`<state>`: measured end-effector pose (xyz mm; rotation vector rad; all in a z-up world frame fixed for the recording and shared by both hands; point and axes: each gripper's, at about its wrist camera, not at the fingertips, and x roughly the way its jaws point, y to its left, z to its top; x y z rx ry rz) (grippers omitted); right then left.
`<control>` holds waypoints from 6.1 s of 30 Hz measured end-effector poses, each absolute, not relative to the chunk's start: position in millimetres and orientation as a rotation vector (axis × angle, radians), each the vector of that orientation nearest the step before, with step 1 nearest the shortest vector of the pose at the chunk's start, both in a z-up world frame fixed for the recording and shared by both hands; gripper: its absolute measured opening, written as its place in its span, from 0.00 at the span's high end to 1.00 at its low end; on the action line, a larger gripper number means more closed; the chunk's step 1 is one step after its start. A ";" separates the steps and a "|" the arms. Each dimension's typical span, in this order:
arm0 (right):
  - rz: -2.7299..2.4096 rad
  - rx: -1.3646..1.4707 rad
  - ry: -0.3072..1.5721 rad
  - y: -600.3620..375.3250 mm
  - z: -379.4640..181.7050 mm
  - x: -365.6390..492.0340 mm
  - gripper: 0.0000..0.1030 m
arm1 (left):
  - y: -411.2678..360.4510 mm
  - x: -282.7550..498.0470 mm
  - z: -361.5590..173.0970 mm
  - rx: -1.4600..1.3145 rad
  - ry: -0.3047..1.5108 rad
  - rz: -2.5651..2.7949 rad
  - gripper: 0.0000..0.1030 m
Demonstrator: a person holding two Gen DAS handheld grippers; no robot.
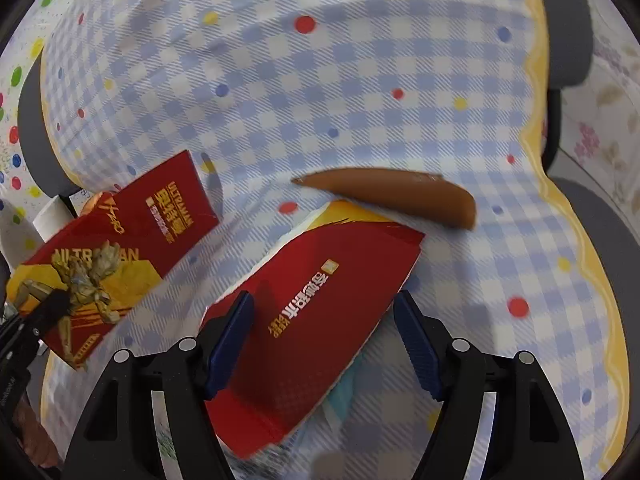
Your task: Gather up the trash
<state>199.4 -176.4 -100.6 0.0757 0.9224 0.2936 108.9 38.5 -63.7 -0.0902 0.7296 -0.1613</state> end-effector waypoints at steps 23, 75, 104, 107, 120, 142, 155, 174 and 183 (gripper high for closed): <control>0.189 -0.273 0.826 -142.8 -98.7 129.8 0.50 | 42.0 103.6 -67.6 -0.124 0.727 -0.171 1.00; 0.276 -0.373 0.709 -103.7 -83.6 150.0 0.75 | 43.5 99.1 -64.1 -0.116 0.715 -0.186 1.00; 0.142 -0.245 0.913 -181.4 -113.5 160.5 0.38 | 27.1 104.2 -69.9 -0.119 0.723 -0.204 1.00; 0.130 -0.258 0.892 -177.5 -109.9 167.1 0.36 | 29.0 104.8 -71.0 -0.128 0.724 -0.203 1.00; 0.033 -0.359 0.860 -121.8 -102.6 197.3 0.17 | 33.8 109.6 -71.5 -0.146 0.721 -0.205 1.00; -0.068 -0.034 0.730 -254.2 -48.4 106.3 1.00 | 15.4 91.1 -59.5 -0.116 0.689 -0.243 1.00; -0.046 0.180 0.870 -269.0 -94.2 168.4 0.36 | 9.8 107.9 -72.0 -0.083 0.734 -0.199 1.00; 0.046 0.210 0.823 -254.8 -92.7 260.9 0.62 | 2.3 138.1 -72.4 -0.066 0.755 -0.235 1.00; 0.049 0.253 0.806 -255.2 -86.1 273.8 0.62 | 1.3 143.7 -72.1 -0.061 0.753 -0.231 1.00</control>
